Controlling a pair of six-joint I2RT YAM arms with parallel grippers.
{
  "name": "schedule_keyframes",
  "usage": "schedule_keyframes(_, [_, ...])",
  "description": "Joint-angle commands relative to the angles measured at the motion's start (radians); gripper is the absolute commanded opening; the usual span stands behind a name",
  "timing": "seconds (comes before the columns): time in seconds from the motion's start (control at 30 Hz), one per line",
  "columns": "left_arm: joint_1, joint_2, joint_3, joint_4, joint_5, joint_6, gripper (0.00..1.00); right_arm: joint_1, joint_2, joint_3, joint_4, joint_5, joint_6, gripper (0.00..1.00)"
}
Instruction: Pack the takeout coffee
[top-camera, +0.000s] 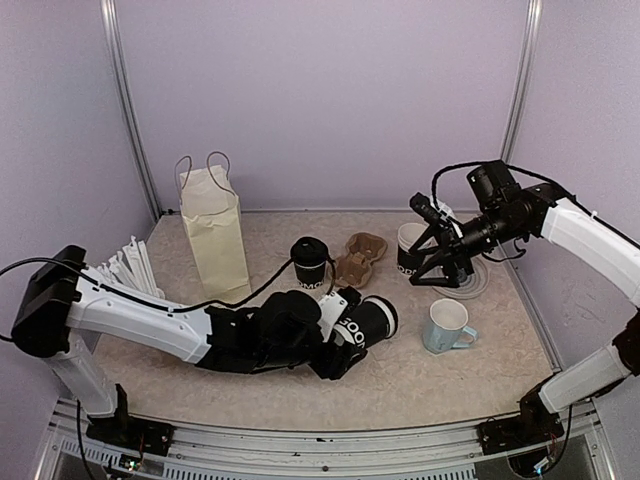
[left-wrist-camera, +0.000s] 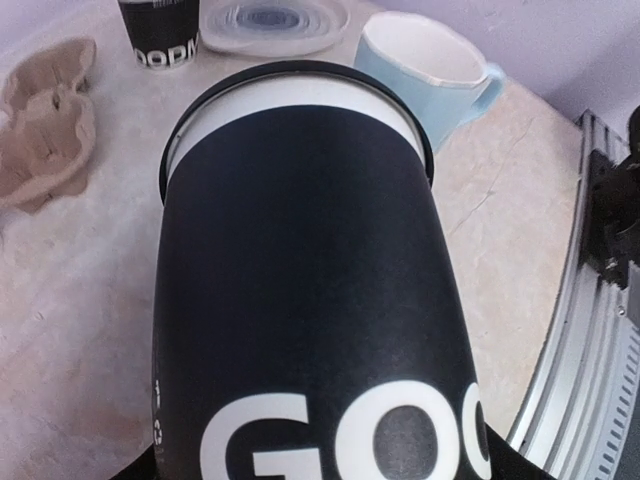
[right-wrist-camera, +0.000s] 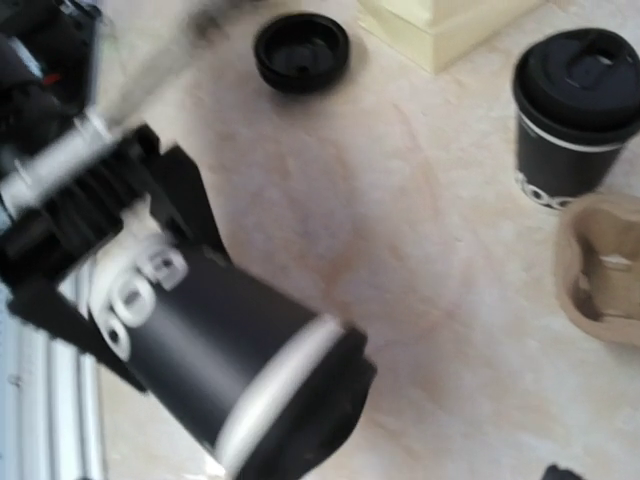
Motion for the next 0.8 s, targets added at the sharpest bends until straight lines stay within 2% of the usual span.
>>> schedule_keyframes(0.0, [0.002, -0.168, -0.181, 0.443, -0.022, 0.095, 0.67, -0.017, 0.077, 0.096, -0.064, -0.135, 0.064, 0.96])
schedule_keyframes(0.13, [0.012, -0.235, -0.257, 0.568, -0.014, 0.130, 0.67, -0.020, 0.148, 0.148, -0.134, -0.282, 0.061, 0.99])
schedule_keyframes(0.23, [0.016, -0.251, -0.276, 0.606, -0.011, 0.148, 0.67, -0.020, 0.203, 0.180, -0.201, -0.391, 0.030, 1.00])
schedule_keyframes(0.43, [0.018, -0.251, -0.279, 0.632, 0.024, 0.163, 0.68, -0.016, 0.253, 0.197, -0.251, -0.503, -0.007, 1.00])
schedule_keyframes(0.77, [0.018, -0.216, -0.241, 0.619, 0.065, 0.176, 0.67, 0.037, 0.285, 0.200, -0.267, -0.516, -0.030, 0.99])
